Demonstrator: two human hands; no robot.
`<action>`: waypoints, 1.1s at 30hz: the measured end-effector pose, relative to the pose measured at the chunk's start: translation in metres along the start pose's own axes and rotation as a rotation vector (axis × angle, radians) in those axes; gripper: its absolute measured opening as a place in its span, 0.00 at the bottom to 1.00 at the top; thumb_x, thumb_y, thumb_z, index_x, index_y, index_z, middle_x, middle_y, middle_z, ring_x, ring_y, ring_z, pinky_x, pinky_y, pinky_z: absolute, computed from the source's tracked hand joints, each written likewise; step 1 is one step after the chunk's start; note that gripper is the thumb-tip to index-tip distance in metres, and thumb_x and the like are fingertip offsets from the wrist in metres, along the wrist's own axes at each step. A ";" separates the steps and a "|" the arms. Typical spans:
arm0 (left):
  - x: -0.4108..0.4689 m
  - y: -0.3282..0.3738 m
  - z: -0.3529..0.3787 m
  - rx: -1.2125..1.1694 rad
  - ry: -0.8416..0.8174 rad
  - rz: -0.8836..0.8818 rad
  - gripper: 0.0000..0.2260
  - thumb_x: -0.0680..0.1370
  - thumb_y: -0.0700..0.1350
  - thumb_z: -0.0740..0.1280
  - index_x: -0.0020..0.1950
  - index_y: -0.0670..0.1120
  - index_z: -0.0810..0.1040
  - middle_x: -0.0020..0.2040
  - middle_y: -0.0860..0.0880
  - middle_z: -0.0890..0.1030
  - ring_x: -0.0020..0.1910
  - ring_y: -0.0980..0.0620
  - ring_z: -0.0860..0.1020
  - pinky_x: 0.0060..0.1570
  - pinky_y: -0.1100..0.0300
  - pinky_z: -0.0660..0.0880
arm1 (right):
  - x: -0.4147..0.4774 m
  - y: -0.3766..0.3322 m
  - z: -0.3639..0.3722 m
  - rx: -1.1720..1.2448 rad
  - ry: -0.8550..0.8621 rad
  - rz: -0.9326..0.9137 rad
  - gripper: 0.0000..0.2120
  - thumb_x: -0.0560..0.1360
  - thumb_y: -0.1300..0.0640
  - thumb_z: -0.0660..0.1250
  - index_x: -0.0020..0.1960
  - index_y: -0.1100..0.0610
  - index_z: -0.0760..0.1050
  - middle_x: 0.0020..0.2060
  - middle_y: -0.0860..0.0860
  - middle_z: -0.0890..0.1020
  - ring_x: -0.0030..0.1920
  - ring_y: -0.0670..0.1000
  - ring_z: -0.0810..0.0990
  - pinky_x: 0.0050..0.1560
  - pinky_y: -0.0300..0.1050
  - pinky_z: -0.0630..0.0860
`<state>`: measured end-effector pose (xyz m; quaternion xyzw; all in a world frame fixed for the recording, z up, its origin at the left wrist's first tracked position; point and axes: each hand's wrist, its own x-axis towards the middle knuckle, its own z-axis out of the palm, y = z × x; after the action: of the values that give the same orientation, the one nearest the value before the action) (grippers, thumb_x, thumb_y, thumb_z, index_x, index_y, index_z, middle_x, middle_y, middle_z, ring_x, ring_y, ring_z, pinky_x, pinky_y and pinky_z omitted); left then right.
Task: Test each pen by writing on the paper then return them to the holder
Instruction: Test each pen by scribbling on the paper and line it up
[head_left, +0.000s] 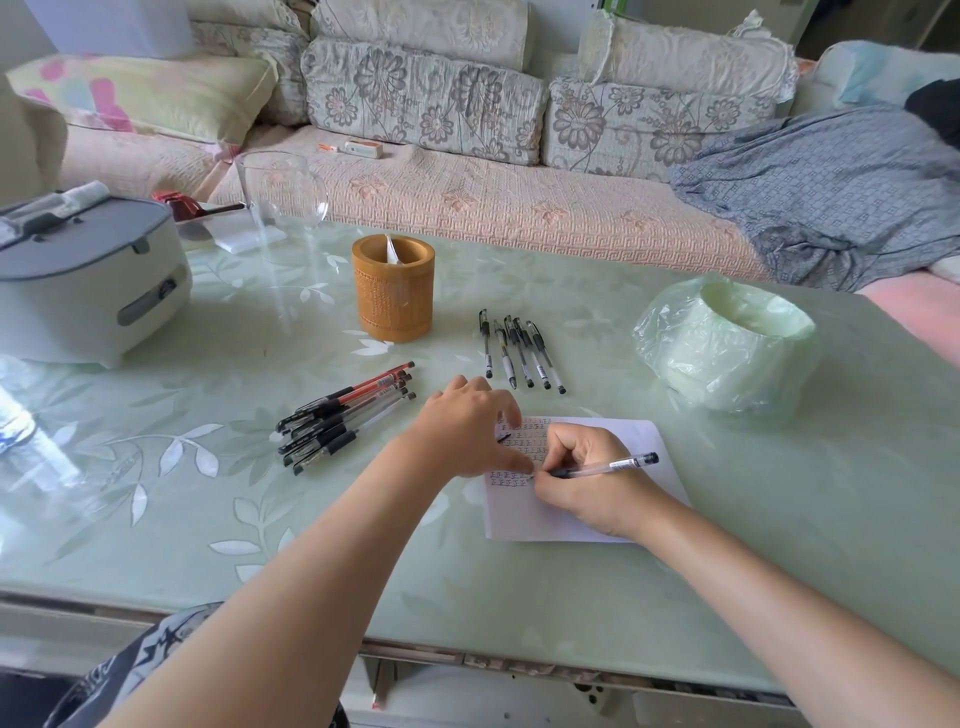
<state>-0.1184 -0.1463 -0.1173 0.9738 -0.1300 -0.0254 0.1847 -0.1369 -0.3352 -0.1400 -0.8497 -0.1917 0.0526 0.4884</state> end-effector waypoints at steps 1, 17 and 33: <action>0.000 0.000 0.000 0.003 -0.002 -0.002 0.27 0.65 0.67 0.73 0.59 0.58 0.76 0.56 0.51 0.73 0.58 0.49 0.68 0.61 0.52 0.69 | 0.000 0.000 0.000 -0.006 0.000 -0.007 0.11 0.66 0.63 0.69 0.32 0.58 0.67 0.26 0.44 0.67 0.30 0.46 0.63 0.32 0.42 0.58; 0.000 0.000 0.001 -0.014 0.001 -0.015 0.27 0.65 0.66 0.74 0.59 0.57 0.76 0.57 0.50 0.73 0.59 0.49 0.68 0.62 0.52 0.68 | -0.002 -0.001 -0.002 0.002 -0.036 -0.027 0.09 0.64 0.63 0.67 0.32 0.61 0.65 0.27 0.46 0.66 0.30 0.46 0.62 0.34 0.44 0.57; -0.002 0.001 0.001 -0.005 0.002 -0.012 0.27 0.65 0.67 0.73 0.60 0.57 0.76 0.58 0.50 0.73 0.60 0.49 0.67 0.62 0.52 0.67 | -0.002 -0.001 -0.001 -0.007 -0.005 -0.037 0.10 0.63 0.62 0.67 0.33 0.62 0.65 0.28 0.48 0.66 0.31 0.47 0.63 0.34 0.44 0.57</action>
<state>-0.1206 -0.1467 -0.1182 0.9741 -0.1240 -0.0258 0.1872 -0.1392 -0.3359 -0.1387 -0.8475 -0.2089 0.0448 0.4860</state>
